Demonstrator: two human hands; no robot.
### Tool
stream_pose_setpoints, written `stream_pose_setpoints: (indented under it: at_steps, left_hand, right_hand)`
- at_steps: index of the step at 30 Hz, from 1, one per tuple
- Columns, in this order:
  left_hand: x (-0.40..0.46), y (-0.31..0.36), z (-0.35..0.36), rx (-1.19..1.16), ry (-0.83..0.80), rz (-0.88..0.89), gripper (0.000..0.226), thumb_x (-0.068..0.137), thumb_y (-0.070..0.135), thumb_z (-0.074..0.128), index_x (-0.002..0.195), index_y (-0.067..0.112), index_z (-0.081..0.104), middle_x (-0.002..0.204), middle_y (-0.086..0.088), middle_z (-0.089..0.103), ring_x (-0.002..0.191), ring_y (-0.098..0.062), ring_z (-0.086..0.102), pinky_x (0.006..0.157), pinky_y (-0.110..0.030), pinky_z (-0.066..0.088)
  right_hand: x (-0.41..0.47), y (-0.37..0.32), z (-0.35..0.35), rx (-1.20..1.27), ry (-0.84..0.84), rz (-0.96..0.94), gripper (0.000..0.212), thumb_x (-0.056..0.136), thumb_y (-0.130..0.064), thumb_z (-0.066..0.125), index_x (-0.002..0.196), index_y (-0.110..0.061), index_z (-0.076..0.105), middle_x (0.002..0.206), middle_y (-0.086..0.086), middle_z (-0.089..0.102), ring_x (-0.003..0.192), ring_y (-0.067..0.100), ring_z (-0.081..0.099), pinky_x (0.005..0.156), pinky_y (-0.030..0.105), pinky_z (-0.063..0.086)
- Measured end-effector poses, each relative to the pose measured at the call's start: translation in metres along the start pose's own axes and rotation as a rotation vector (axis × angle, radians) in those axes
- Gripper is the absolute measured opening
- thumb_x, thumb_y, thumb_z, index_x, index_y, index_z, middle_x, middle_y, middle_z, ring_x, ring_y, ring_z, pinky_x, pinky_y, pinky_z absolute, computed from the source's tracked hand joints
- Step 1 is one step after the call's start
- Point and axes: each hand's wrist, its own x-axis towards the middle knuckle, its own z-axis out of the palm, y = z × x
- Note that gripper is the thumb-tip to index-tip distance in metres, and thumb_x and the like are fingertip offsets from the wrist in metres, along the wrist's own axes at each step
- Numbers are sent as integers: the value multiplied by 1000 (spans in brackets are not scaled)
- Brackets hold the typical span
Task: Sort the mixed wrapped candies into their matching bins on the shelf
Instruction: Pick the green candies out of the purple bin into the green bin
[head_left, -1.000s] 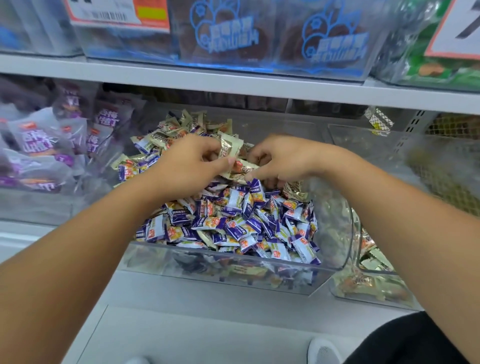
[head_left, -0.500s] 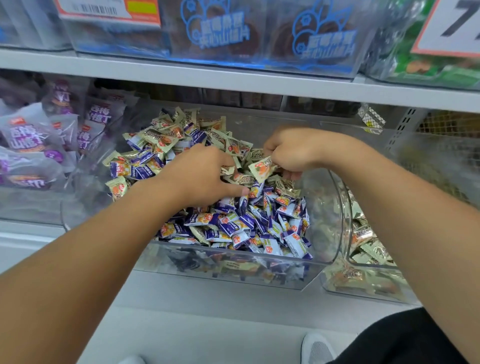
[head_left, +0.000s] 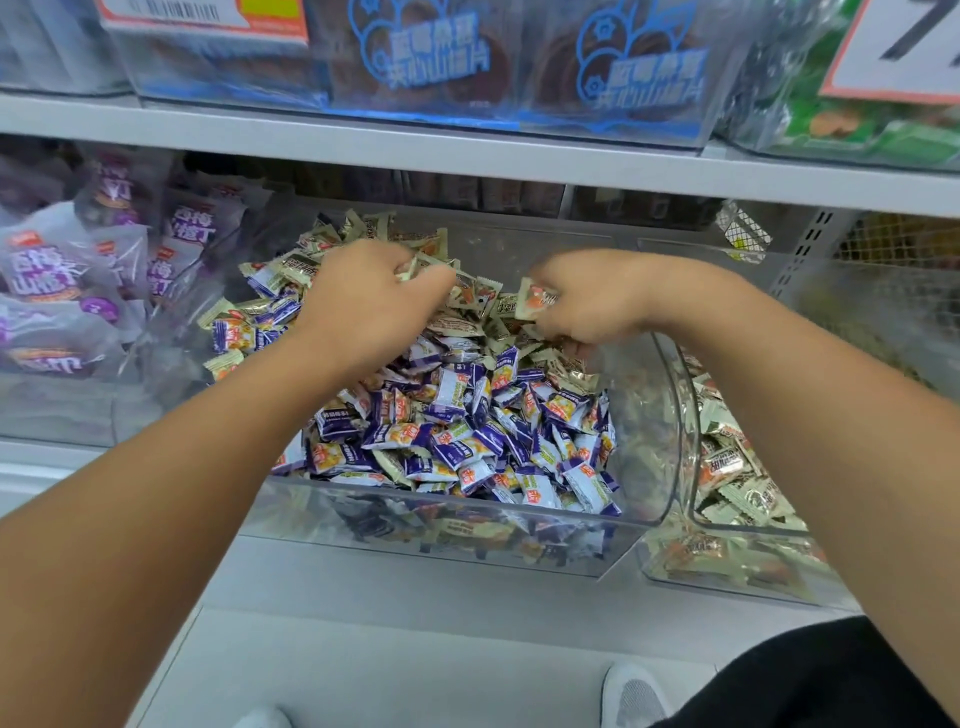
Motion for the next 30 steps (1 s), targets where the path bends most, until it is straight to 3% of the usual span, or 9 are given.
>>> stream_pose_setpoints:
  at_steps: [3,6,8,10,12,16,23,27,30]
  left_hand:
    - [2,2,-3,-102,72,-79,38,84,29,58,65,-1,46,62,-25,51,57,-37,58,48,-34,38]
    - [3,-1,-2,-160,48,-126,31,77,25,66,62,11,43,55,-14,56,60,-33,66,51,-26,44]
    - [1,-1,0,-237,-33,-118,30,72,18,68,60,13,41,62,-18,66,63,-32,71,59,-39,59]
    - [-2,0,3,-241,-76,-76,24,74,11,66,63,13,44,64,-20,68,64,-38,71,56,-54,58]
    - [-3,3,6,-210,-100,-40,13,78,10,64,77,9,51,65,-22,69,61,-39,69,53,-55,57]
    - [0,0,8,-156,-165,-62,36,82,19,62,116,14,50,71,-15,69,59,-32,69,58,-51,60]
    - [12,-21,7,213,-65,135,12,94,25,61,102,21,69,84,-4,68,76,-25,62,72,-41,56]
    - [13,-17,10,263,-224,30,46,83,53,70,114,19,71,95,-7,74,88,-26,68,83,-42,56]
    - [15,-11,13,343,-257,29,50,78,54,75,118,24,70,91,-4,72,92,-29,66,88,-43,55]
  right_hand:
    - [0,0,-1,-150,42,79,17,95,-6,46,94,-2,62,82,9,58,67,22,53,54,26,42]
    - [-3,-7,-3,-200,5,126,30,98,-16,50,69,-7,50,71,5,50,59,18,46,50,26,36]
    - [-4,-12,-3,-203,-17,134,41,96,-32,62,66,-7,48,67,2,48,57,18,46,50,28,37]
    - [-2,-17,1,-274,-59,146,46,93,-37,66,70,-2,48,66,1,46,63,22,49,57,30,41]
    - [2,-21,7,-355,-96,143,35,93,-35,67,82,-7,51,67,1,45,72,25,52,65,31,43]
    - [5,-22,1,-413,-125,144,37,93,-37,67,76,-8,53,65,1,46,60,21,48,54,30,39]
    - [10,-2,-1,158,-65,135,23,96,-28,57,89,-6,61,71,6,57,63,21,48,59,29,41]
    - [1,-5,0,66,-35,110,27,95,-31,57,104,-7,62,75,6,61,61,21,54,56,26,44]
    - [0,-5,-4,-39,-12,102,38,95,-36,62,109,0,65,98,11,69,87,27,67,76,35,54]
